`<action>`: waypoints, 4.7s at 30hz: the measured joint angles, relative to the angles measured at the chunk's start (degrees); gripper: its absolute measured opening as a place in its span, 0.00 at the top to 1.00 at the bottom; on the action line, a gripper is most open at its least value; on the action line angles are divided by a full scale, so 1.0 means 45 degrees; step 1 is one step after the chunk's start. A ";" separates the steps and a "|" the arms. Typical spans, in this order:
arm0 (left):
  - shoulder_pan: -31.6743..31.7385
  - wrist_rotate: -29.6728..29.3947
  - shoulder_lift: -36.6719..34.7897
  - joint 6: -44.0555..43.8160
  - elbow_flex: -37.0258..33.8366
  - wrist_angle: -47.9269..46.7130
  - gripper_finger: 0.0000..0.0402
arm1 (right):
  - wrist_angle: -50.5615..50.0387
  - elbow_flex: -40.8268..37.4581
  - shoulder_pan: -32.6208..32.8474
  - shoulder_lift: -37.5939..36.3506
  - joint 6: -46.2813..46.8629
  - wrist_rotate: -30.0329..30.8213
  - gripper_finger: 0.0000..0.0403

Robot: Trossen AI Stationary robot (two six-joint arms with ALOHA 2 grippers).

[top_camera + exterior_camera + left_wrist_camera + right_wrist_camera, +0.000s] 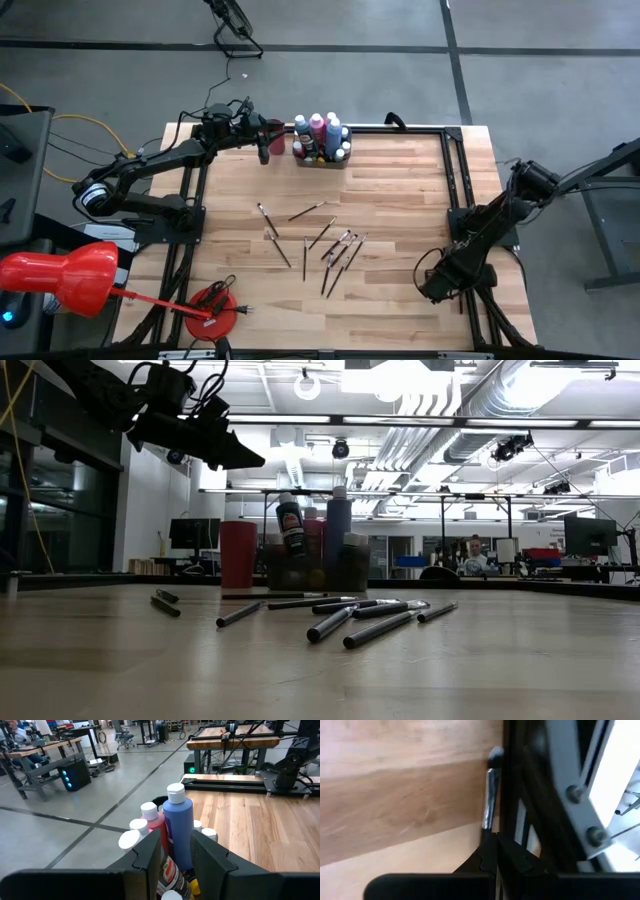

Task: Pick & Place Paint Supplies
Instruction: Put the black paint brush into the pink cup

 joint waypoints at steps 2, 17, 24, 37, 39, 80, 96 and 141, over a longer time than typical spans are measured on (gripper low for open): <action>0.0000 0.0005 0.0000 -0.0003 0.0000 -0.0003 0.75 | 0.0212 0.0000 0.0057 0.0229 -0.0005 -0.0019 0.99; -0.0005 0.0020 0.0000 -0.0005 0.0000 -0.0111 0.75 | 0.1741 0.0019 0.0066 0.1365 -0.0042 -0.0315 0.99; -0.0005 0.0019 0.0003 -0.0010 0.0000 -0.0482 0.75 | 0.1778 0.0019 -0.0024 0.1101 -0.0149 0.0014 0.99; -0.0005 -0.0015 0.0000 0.0034 0.0000 -0.0573 0.75 | -0.0400 0.0330 -0.0658 -0.1835 -0.1931 0.3774 0.86; -0.0005 -0.0010 0.0005 0.0034 0.0000 -0.0602 0.75 | -0.0557 0.0325 -0.0730 -0.1833 -0.2441 0.3831 0.78; -0.0004 0.0058 0.0005 -0.0015 0.0000 -0.1001 0.75 | 0.1564 0.0052 -0.0814 0.0244 -0.6581 0.3512 0.78; -0.0003 0.0053 0.0005 0.0000 0.0000 -0.1001 0.75 | 0.1751 0.0024 -0.0915 0.0209 -0.5901 0.3564 0.99; -0.3145 0.1484 0.0812 -0.3729 0.1491 0.1044 0.38 | 1.2082 0.2875 -1.2509 -0.4278 -2.5479 1.0138 0.99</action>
